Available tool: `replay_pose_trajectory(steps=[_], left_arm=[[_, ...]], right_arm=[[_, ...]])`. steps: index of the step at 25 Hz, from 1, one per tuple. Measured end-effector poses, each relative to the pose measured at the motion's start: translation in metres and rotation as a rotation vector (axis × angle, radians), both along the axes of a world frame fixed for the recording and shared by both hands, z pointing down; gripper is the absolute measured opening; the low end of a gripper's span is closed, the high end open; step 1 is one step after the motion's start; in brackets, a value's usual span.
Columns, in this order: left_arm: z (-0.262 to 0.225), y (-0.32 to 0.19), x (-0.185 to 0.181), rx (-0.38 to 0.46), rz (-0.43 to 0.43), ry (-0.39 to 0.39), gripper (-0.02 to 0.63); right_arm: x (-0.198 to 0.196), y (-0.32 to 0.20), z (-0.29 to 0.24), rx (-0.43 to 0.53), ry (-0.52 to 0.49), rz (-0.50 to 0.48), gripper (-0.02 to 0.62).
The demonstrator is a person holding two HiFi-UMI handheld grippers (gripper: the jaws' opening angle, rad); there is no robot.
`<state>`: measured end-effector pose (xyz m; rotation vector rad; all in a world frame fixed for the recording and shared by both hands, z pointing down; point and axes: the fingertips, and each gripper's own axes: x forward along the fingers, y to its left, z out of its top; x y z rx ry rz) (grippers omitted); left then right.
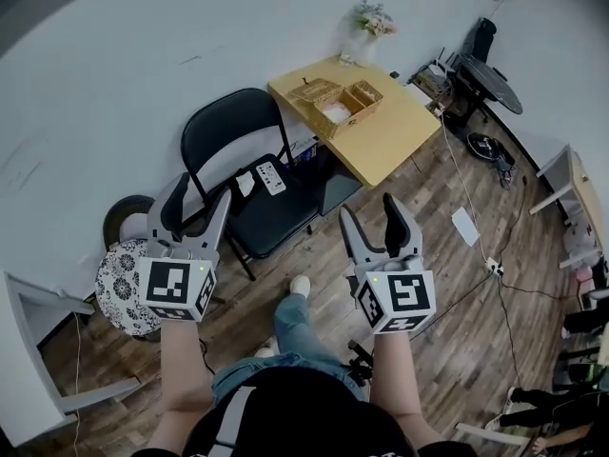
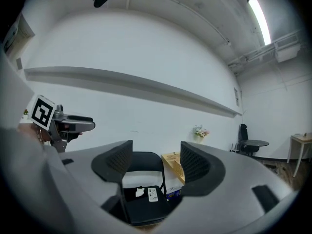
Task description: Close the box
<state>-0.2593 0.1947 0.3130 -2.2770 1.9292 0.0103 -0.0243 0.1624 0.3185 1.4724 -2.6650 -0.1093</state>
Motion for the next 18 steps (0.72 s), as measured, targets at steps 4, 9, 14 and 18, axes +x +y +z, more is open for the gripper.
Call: replay_pose_trajectory(steps=[4, 9, 14, 18], left_arm=[[-0.001, -0.047, 0.005, -0.008, -0.016, 0.01, 0.259], [-0.004, -0.119, 0.021, -0.026, -0.012, 0.015, 0.259], [-0.008, -0.198, 0.037, -0.063, -0.03, 0.04, 0.259], [-0.003, -0.259, 0.048, -0.096, -0.038, 0.051, 0.259]], right_arm=[[0.004, -0.054, 0.002, -0.008, -0.029, -0.031, 0.302], [0.022, -0.129, -0.005, 0.004, -0.071, -0.032, 0.302], [0.047, -0.206, -0.013, -0.007, -0.057, -0.006, 0.302], [0.065, -0.263, -0.015, -0.009, -0.03, 0.018, 0.302]])
